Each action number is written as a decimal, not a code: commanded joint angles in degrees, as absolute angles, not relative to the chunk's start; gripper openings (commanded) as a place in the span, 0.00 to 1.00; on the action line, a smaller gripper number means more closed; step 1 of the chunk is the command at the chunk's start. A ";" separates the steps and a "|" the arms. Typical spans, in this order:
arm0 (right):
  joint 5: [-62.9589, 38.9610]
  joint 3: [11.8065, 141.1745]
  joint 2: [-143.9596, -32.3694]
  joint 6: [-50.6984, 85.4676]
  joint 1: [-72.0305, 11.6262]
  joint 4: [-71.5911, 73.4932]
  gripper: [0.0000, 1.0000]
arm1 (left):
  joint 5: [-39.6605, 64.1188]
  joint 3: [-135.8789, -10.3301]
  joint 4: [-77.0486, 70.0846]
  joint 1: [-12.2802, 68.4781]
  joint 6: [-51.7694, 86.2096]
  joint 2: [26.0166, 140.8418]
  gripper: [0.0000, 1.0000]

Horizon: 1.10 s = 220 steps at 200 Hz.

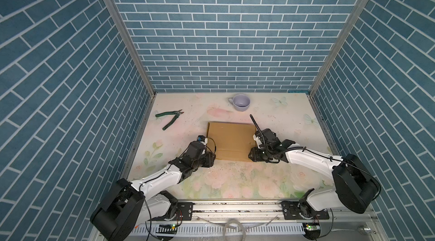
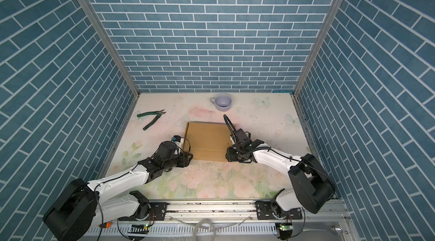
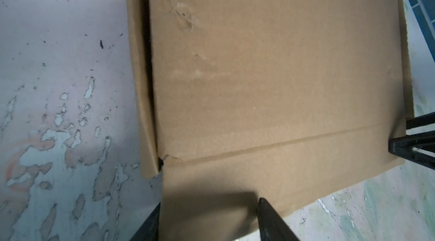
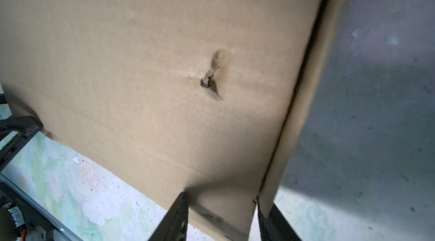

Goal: Assemble paper box
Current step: Press the paper box at the center of the table.

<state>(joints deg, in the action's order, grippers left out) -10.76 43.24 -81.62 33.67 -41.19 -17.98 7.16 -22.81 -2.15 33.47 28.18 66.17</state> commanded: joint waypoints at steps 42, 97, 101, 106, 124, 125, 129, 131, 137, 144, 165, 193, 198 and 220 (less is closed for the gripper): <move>-13.54 43.37 -81.43 31.76 -38.20 -17.47 0.50 | 8.37 -28.18 2.50 33.51 26.01 68.18 0.63; -15.80 45.07 -76.21 28.79 -36.14 -24.81 0.67 | 9.01 -31.44 11.57 31.28 25.05 62.87 0.76; -15.90 45.16 -76.08 28.55 -35.92 -25.25 0.67 | 9.32 -31.82 12.00 31.08 24.98 62.62 0.77; -15.91 45.33 -76.03 28.26 -35.67 -25.68 0.68 | 9.56 -32.23 12.72 30.82 24.83 62.50 0.78; -16.24 45.61 -76.26 27.71 -35.25 -26.23 0.70 | 10.30 -33.63 14.68 29.95 24.07 62.18 0.81; -16.25 45.61 -76.28 27.70 -35.25 -26.21 0.70 | 10.34 -33.64 14.76 29.87 24.03 62.21 0.81; -16.26 45.70 -76.37 27.62 -35.24 -26.28 0.70 | 10.51 -33.88 15.12 29.60 23.79 62.15 0.81; -16.33 45.77 -76.44 27.60 -35.24 -26.32 0.70 | 10.58 -34.00 15.38 29.42 23.75 62.01 0.81; -16.35 46.00 -76.63 27.56 -35.29 -26.62 0.70 | 10.83 -34.37 15.81 28.70 23.57 61.81 0.81; -16.35 46.34 -76.73 27.42 -35.23 -26.95 0.70 | 11.49 -34.52 15.91 27.72 23.40 61.34 0.80; -17.22 46.28 -75.97 27.77 -35.50 -27.45 0.68 | 12.66 -34.54 15.31 25.83 23.30 60.97 0.78; -16.99 45.58 -73.32 28.54 -36.28 -29.76 0.60 | 12.06 -34.55 12.93 25.46 23.77 63.26 0.73; -17.13 45.38 -72.77 28.92 -36.50 -29.87 0.59 | 11.91 -34.39 12.27 25.43 24.02 63.82 0.72; -15.48 43.77 -71.46 30.08 -38.66 -29.95 0.58 | 11.40 -32.99 9.16 25.48 25.17 65.58 0.70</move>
